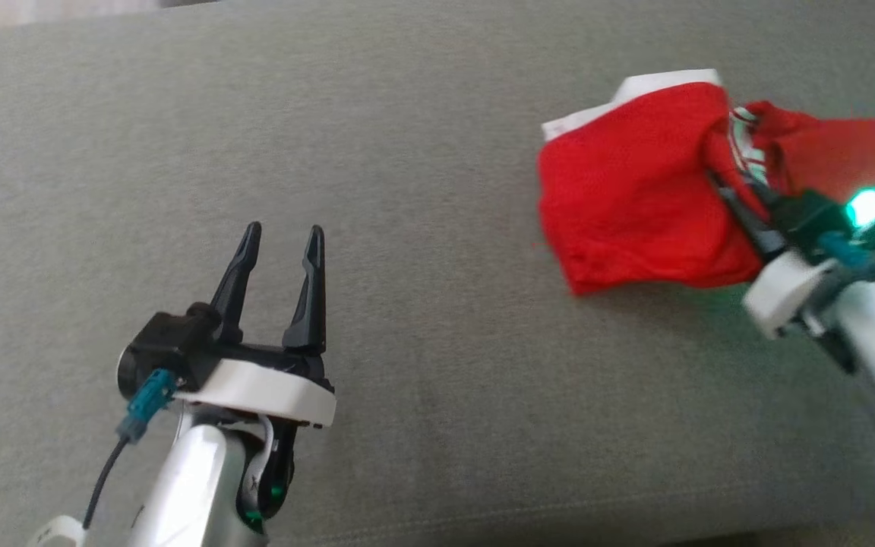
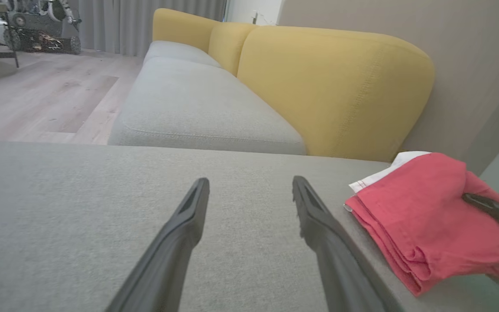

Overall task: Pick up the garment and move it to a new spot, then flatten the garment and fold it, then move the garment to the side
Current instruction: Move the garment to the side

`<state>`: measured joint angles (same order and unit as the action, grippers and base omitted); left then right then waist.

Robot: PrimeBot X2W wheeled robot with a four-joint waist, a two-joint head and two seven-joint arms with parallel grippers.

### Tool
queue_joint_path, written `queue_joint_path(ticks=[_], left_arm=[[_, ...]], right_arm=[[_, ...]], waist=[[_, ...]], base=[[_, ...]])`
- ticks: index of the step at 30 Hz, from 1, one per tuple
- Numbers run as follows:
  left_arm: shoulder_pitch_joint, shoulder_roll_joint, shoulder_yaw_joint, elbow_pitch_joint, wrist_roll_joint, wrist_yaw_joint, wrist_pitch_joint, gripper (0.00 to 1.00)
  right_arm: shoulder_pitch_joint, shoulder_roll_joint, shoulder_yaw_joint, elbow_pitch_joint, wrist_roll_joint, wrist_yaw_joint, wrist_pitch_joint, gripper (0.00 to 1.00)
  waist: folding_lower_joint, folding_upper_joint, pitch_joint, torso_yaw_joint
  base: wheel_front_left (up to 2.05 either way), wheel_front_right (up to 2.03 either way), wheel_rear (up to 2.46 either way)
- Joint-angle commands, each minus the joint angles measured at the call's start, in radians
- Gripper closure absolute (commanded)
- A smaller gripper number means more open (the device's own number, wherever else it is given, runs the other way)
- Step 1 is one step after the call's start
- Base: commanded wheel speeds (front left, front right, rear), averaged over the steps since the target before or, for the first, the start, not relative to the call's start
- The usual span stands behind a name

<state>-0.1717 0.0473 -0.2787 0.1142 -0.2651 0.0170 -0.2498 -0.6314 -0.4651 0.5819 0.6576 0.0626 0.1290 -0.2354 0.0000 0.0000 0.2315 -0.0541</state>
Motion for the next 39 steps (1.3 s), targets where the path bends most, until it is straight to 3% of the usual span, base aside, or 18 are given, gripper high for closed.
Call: queue_joint_path(ticks=[1, 7, 12, 19, 30, 31, 32, 39], left_arm=[[-0.044, 0.003, 0.030, -0.038, 0.012, -0.003, -0.012, 0.00], [-0.063, 0.003, 0.034, -0.033, 0.029, -0.016, -0.012, 0.00], [-0.079, 0.003, 0.044, -0.033, 0.041, -0.026, -0.012, 0.00], [-0.086, 0.003, 0.049, -0.032, 0.042, -0.033, -0.012, 0.00], [-0.087, 0.003, 0.063, -0.027, 0.042, -0.039, -0.012, 0.00], [-0.088, 0.003, 0.064, -0.026, 0.041, -0.038, -0.012, 0.00], [-0.089, 0.003, 0.065, -0.026, 0.041, -0.038, -0.012, 0.00], [-0.077, 0.003, 0.072, -0.011, 0.023, -0.034, -0.012, 0.00]], right_arm=[[-0.022, -0.062, 0.025, -0.048, 0.041, 0.002, 0.018, 1.00], [-0.052, -0.254, 0.097, -0.124, 0.142, 0.002, 0.100, 1.00], [-0.071, -0.346, 0.081, -0.106, 0.202, 0.002, 0.204, 1.00], [-0.059, -0.363, -0.049, -0.039, 0.207, 0.002, 0.325, 1.00], [0.008, -0.298, -0.216, -0.034, 0.162, 0.002, 0.406, 1.00], [0.013, -0.292, -0.229, -0.038, 0.158, 0.002, 0.411, 0.56], [0.017, -0.286, -0.248, -0.040, 0.157, 0.002, 0.415, 0.00], [0.037, -0.223, -0.375, -0.062, 0.168, 0.002, 0.451, 0.00]], waist=[[0.0000, 0.0000, 0.019, -0.038], [0.0000, 0.0000, 0.064, -0.083], [0.0000, 0.0000, 0.096, -0.096], [0.0000, 0.0000, 0.122, -0.093], [0.0000, 0.0000, 0.137, -0.088], [0.0000, 0.0000, 0.137, -0.088], [0.0000, 0.0000, 0.138, -0.087], [0.0000, 0.0000, 0.112, -0.083]], base=[[0.00, 0.00, 0.00], [0.00, 0.00, 0.00], [0.00, 0.00, 0.00], [0.00, 0.00, 0.00], [0.00, 0.00, 0.00], [0.00, 0.00, 0.00], [0.00, 0.00, 0.00], [0.00, 0.00, 0.00]])
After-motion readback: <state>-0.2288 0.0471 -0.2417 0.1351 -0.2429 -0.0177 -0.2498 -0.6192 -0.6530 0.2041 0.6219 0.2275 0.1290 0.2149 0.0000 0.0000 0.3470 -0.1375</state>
